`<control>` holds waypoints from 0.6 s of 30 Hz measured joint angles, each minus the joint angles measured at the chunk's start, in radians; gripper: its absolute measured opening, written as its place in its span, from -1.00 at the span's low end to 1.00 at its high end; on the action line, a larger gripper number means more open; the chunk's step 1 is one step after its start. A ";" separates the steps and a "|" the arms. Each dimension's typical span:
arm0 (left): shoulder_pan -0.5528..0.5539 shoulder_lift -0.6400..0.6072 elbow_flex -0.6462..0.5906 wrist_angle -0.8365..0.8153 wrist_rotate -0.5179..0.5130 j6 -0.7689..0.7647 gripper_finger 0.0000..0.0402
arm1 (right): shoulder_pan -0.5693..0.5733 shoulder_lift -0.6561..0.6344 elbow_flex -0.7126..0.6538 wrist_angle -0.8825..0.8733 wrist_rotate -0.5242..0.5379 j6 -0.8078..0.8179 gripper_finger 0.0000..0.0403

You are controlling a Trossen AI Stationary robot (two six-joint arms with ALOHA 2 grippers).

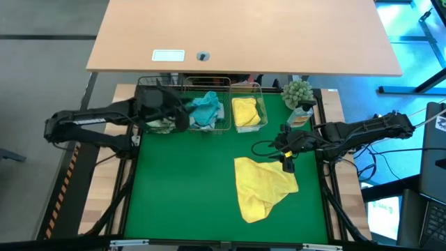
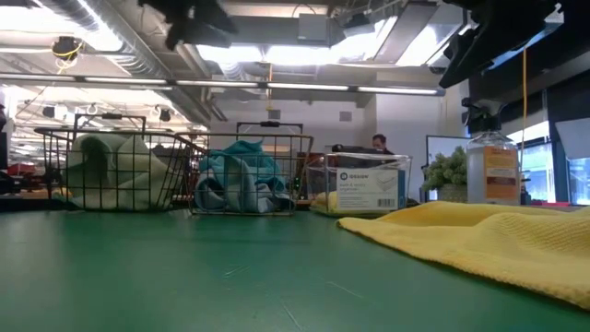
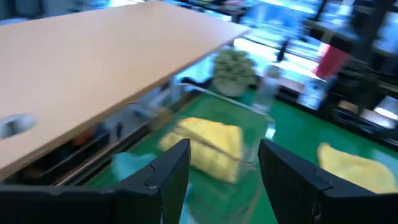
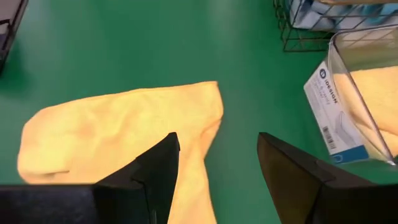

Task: Sort microfiber towel by color & place in baskets
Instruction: Put the yellow microfiber towel into the transparent bin

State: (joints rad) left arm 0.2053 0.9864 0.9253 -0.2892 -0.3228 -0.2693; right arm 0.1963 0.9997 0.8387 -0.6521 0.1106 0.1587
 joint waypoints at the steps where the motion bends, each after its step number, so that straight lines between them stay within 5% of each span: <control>1: -0.014 0.020 0.000 0.026 0.014 0.012 -0.09 | 0.000 0.000 0.000 0.000 -0.005 0.000 0.07; 18: -0.156 0.279 0.000 0.263 0.060 0.097 -0.09 | 0.001 0.034 0.000 -0.001 -0.169 0.111 0.07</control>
State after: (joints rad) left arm 0.0489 1.2654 0.9253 -0.0263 -0.2631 -0.1723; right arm 0.1970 1.0334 0.8387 -0.6529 -0.0583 0.2701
